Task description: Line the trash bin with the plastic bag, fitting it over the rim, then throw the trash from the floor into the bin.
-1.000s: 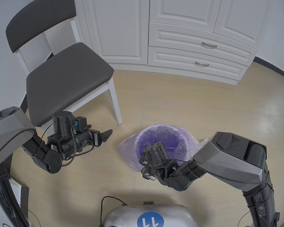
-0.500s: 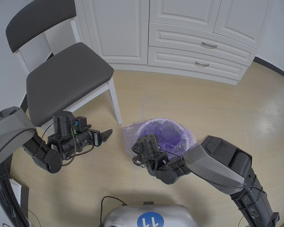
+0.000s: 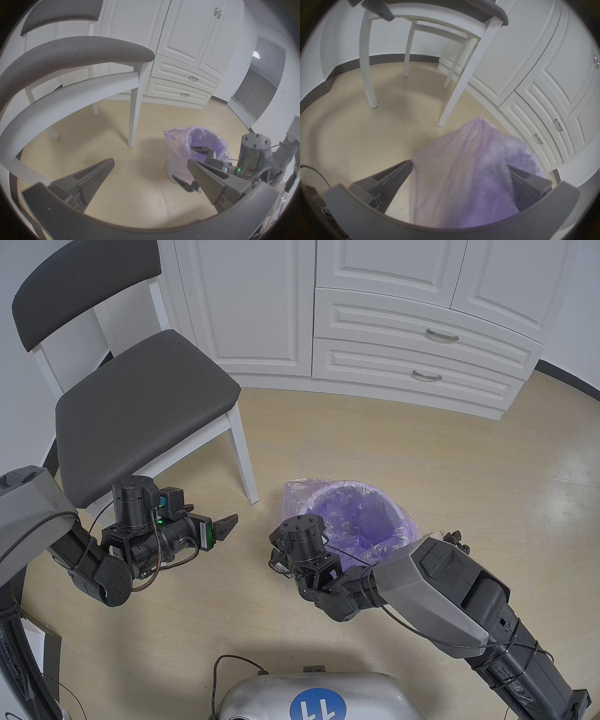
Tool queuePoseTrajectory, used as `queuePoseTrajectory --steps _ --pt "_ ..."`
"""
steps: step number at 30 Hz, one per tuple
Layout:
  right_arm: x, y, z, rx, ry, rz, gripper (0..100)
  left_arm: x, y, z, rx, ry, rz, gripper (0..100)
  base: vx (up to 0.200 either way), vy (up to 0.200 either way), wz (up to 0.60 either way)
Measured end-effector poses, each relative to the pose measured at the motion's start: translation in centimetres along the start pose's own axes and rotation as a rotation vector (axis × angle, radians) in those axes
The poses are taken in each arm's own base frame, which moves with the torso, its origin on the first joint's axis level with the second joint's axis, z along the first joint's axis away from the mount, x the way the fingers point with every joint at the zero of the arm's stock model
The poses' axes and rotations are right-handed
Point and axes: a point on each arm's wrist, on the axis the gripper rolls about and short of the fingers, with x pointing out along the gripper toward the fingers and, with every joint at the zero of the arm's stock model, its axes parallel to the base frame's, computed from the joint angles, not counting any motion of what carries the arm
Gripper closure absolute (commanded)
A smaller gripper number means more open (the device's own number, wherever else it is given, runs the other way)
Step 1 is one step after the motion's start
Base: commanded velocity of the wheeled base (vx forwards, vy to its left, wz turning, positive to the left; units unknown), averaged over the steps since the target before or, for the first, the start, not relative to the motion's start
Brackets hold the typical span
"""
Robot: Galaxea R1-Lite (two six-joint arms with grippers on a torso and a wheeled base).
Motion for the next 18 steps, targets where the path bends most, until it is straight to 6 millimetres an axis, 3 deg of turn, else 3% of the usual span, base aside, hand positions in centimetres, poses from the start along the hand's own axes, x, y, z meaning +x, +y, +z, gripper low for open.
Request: queuePoseTrajectory --steps 4,8,14,18 --pt "-1.5 0.5 -0.6 -0.011 0.057 0.054 0 0.0 -0.1 -0.1 0.0 0.004 -0.023 0 0.0 0.0 0.0" --pt "-4.0 -0.1 0.2 0.002 0.085 0.099 0 -0.1 -0.2 -0.3 -0.001 0.011 -0.043 0 0.0 0.0 0.0" --pt "-8.5 -2.1 2.6 0.112 0.077 0.132 0 -0.3 -0.7 -0.9 -0.001 0.037 -0.096 0 0.0 0.0 0.0" --pt "-11.1 -3.4 3.0 0.186 0.087 0.145 0 0.2 -1.1 -1.9 -0.002 0.063 -0.123 0 0.0 0.0 0.0"
